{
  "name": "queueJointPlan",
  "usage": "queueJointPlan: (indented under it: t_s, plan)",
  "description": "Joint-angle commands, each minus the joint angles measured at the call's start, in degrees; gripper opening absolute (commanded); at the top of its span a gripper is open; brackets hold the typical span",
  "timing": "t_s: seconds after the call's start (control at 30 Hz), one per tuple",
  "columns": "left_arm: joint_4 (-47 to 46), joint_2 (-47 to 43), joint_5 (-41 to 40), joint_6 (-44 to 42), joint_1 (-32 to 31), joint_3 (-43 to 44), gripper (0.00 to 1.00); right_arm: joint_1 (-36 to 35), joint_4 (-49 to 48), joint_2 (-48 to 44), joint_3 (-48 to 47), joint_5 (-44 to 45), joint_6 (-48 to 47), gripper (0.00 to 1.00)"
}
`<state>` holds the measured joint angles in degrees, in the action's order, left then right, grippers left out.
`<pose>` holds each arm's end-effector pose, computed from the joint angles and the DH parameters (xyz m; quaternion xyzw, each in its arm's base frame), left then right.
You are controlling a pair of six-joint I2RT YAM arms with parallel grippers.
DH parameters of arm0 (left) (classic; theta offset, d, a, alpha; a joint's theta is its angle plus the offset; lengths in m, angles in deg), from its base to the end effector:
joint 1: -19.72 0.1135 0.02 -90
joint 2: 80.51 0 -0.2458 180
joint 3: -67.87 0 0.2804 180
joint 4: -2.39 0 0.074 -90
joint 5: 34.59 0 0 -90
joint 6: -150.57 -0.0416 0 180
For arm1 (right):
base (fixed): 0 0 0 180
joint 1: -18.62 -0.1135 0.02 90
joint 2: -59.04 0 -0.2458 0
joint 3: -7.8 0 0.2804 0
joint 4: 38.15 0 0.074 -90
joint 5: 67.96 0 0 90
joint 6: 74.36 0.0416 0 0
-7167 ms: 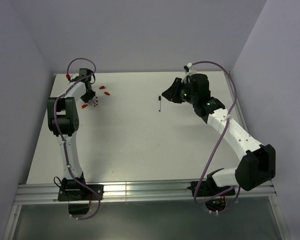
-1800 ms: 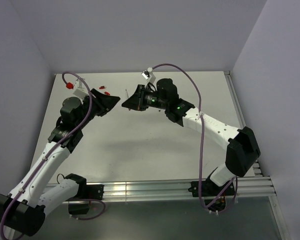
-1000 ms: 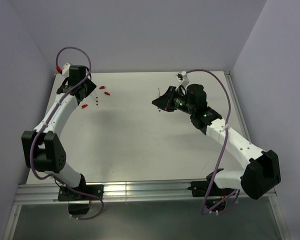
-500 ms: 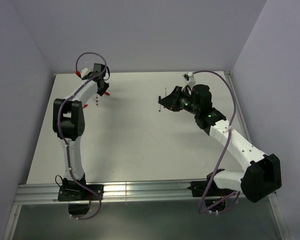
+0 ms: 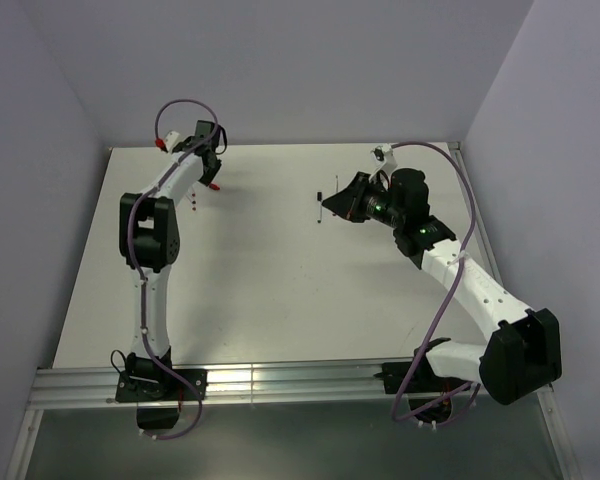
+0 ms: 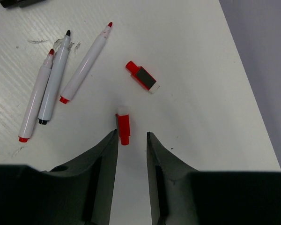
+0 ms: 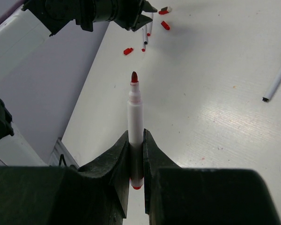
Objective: Insert the pens into the pen caps
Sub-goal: Insert the pen cap onto the pen.
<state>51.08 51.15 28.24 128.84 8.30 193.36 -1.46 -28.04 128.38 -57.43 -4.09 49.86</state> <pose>0.5194 -0.0855 0.1762 -0.5035 0.7812 -0.0161 0.3688 0.2951 0.1274 0.2960 -0.0432 0.7800 0.4317 0.4509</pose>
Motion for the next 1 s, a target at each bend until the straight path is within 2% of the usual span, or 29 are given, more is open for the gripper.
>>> queueJointPlan:
  t_s: [0.0,0.33,0.47,0.97]
  plan:
    - [2.8,2.6,-1.8,0.9,0.0,5.0,0.34,0.7,-2.5,-1.4,0.4,-1.6,0.1,0.0]
    - [2.9,5.5,-1.8,-0.8,-0.2,8.1,0.37,2.5,-3.3,-2.0,1.5,-3.0,0.4,0.0]
    - [5.1,7.8,-2.4,-1.6,-0.3,11.9,0.38,2.9,-3.9,-1.9,1.8,-3.5,0.7,0.0]
    - [6.6,10.2,-1.6,-1.0,-0.6,13.4,0.39,4.3,-5.0,-1.8,2.5,-5.5,1.6,0.0]
